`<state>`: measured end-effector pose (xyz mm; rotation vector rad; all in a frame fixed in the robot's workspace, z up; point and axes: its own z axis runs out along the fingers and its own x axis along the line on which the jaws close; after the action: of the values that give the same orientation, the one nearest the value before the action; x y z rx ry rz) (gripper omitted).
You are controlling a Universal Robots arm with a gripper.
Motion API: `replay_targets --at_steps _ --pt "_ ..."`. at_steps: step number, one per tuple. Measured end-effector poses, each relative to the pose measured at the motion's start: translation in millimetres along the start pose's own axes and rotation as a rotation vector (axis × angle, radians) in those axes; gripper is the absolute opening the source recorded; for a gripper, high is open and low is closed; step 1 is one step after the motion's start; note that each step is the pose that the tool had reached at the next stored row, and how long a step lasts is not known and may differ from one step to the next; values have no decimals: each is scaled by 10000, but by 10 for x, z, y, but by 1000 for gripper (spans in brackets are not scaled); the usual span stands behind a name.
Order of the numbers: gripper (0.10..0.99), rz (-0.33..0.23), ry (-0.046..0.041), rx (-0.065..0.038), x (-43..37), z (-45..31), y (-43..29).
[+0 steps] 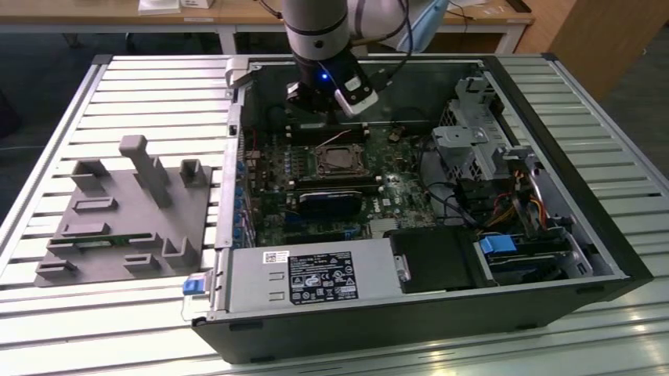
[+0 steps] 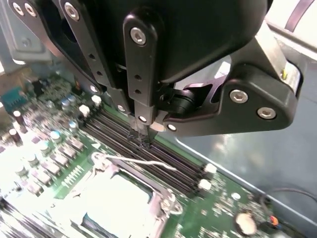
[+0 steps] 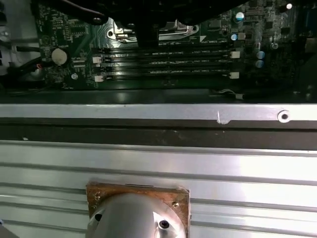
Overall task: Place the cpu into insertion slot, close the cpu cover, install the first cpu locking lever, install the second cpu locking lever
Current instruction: 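Install the first cpu locking lever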
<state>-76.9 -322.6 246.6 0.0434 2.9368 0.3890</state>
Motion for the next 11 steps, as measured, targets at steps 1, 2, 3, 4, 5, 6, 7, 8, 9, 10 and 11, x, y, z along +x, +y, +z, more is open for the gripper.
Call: replay_targets --at_steps 1,2,3,4,5,6,7,8,9,10,11 --pt "106 -36 -129 21 3 1 -1" --pt "106 -68 -251 38 6 3 -1" --pt "106 -86 -346 37 12 7 -2" --pt "106 -92 -408 34 18 14 -4" --pt "106 -96 -459 32 22 23 -7" --pt "106 -95 -492 33 25 36 -10" --pt "106 -95 -510 35 28 49 -14" --pt "106 -92 -523 35 30 65 -19" --pt "106 -87 -532 36 33 82 -24" --pt "106 -78 -538 38 37 99 -29" --pt "106 -67 -544 41 40 116 -34"
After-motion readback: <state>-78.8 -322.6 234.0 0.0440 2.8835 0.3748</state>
